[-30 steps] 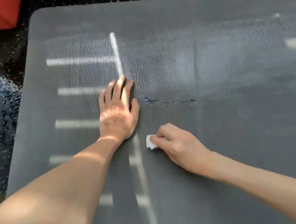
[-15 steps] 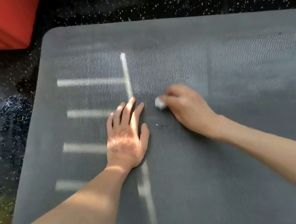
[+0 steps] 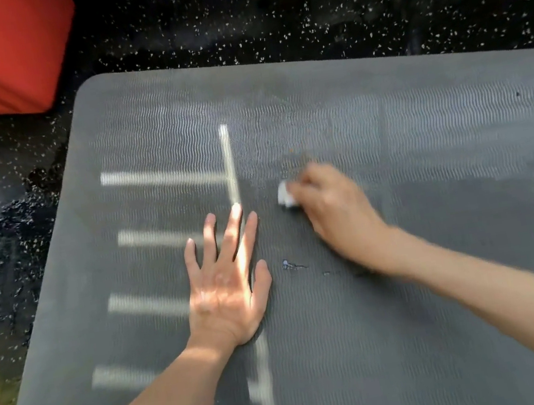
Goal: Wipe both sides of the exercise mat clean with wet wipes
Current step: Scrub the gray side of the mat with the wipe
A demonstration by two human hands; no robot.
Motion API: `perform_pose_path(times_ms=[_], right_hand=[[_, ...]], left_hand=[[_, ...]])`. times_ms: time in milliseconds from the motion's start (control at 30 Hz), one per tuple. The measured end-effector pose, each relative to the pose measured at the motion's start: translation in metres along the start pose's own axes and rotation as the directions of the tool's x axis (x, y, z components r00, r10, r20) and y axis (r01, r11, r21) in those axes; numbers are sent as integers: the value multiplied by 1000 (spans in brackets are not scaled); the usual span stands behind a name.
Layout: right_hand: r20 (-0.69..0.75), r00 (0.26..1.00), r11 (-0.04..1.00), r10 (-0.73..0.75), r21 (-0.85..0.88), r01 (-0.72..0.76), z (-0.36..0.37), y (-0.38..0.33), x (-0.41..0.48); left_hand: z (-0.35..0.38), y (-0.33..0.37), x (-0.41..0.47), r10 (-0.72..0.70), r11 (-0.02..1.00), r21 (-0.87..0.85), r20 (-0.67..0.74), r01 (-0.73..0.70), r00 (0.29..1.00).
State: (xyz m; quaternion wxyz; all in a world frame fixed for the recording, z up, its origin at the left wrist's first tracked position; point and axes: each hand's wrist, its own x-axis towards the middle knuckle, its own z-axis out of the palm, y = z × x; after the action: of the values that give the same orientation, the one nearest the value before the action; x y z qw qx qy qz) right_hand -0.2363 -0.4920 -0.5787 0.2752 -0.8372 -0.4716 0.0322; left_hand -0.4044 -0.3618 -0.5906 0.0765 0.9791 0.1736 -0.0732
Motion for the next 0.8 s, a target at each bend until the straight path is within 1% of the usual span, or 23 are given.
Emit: perform_pose_path(times_ms=[67,100,133,167,200,233,300,333,367,433,467,533,567,600,633,667,767,800], right_hand=[[108,987,992,-122,55,116,-1,-13,-26],[128,981,988,-149,65,142,-3,-5,-18],[117,985,990,-130,61,124,-5,8,4],[45,996,997,-72,32,71,-8,22,34],[-39,999,999,-4,-37,3,-11,38,65],[-56,997,993,57,-98,-62,-15,51,91],[-33,987,975,157,-152,-160,-10,64,111],[-28,987,974,159,-159,-161,-9,60,107],[-22,992,981,126,-146,-128,-7,53,97],[12,998,997,69,-30,-69,-9,51,83],[-14,998,998,60,-24,-60,-13,61,94],[-91,983,983,158,-79,-166,-22,83,129],[-106,970,968,219,-102,-230,-26,94,142],[-117,961,955,249,-135,-264,-25,101,146],[-125,961,952,247,-157,-265,-22,101,142],[-138,967,957,215,-166,-237,-18,99,132],[-135,983,985,124,-107,-139,-22,94,107],[-116,984,981,131,-131,-146,-27,101,116]], left_hand=[[-1,-1,1,-3,1000,8,13,3,1000],[-1,-2,1,-2,1000,11,16,2,1000],[-1,-2,2,0,1000,14,21,0,1000],[-1,-2,1,1,1000,14,24,-1,1000],[-1,-2,1,0,1000,8,27,0,1000],[-1,-2,0,-2,1000,2,30,2,1000],[-2,-1,0,-3,1000,-11,34,3,999],[-2,-1,1,-7,1000,-9,34,7,999],[-2,-1,1,-9,1000,-5,38,9,999],[-3,-1,1,-11,1000,-14,47,12,999],[-3,-1,2,-10,1000,-13,44,11,999],[-1,-1,3,3,1000,12,39,-3,999],[-1,-1,3,8,1000,13,41,-9,999],[-2,-1,2,11,1000,6,45,-11,999],[-2,-1,2,11,1000,5,43,-12,999],[-2,-1,2,9,1000,9,43,-9,999],[-3,0,5,3,1000,18,38,-4,999],[-3,-1,5,4,1000,27,37,-6,999]])
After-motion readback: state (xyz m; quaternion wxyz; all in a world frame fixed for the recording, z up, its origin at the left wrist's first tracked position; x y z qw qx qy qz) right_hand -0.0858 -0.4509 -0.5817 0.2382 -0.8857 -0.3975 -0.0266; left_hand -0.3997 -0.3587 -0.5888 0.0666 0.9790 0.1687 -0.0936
